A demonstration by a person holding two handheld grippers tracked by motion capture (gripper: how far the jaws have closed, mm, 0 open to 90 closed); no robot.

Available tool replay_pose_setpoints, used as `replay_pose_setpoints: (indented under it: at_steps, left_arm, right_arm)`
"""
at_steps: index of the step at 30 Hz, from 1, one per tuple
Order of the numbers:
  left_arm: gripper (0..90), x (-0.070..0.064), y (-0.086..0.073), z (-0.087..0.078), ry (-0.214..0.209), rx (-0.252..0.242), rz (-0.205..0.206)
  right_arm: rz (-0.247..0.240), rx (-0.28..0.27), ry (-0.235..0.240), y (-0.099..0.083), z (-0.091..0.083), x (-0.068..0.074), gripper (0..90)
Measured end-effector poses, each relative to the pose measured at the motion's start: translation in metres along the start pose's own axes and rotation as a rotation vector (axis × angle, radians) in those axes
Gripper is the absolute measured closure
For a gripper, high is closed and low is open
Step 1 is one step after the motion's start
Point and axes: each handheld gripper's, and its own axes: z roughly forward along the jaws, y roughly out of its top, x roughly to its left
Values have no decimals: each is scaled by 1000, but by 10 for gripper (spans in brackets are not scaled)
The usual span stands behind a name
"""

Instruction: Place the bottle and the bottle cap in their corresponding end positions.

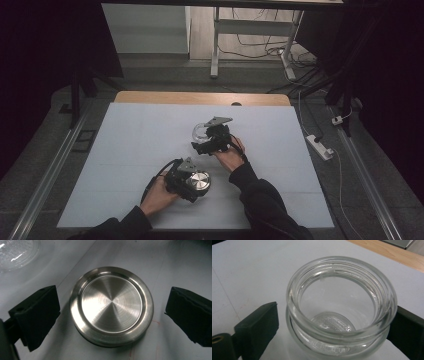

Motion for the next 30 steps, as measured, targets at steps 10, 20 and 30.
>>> replay_pose_setpoints:
  at_steps: [10, 20, 30]
  left_arm:
    - [0, 4, -3, -17, -21, -46, -33]
    - [0, 9, -8, -44, -22, -93, -59]
    - [0, 16, -16, -62, -13, -95, -90]
  right_arm:
    - [1, 14, 6, -1, -6, 1, 0]
    - [18, 9, 6, -3, -17, 2, 0]
    - [6, 0, -6, -8, -29, 12, 0]
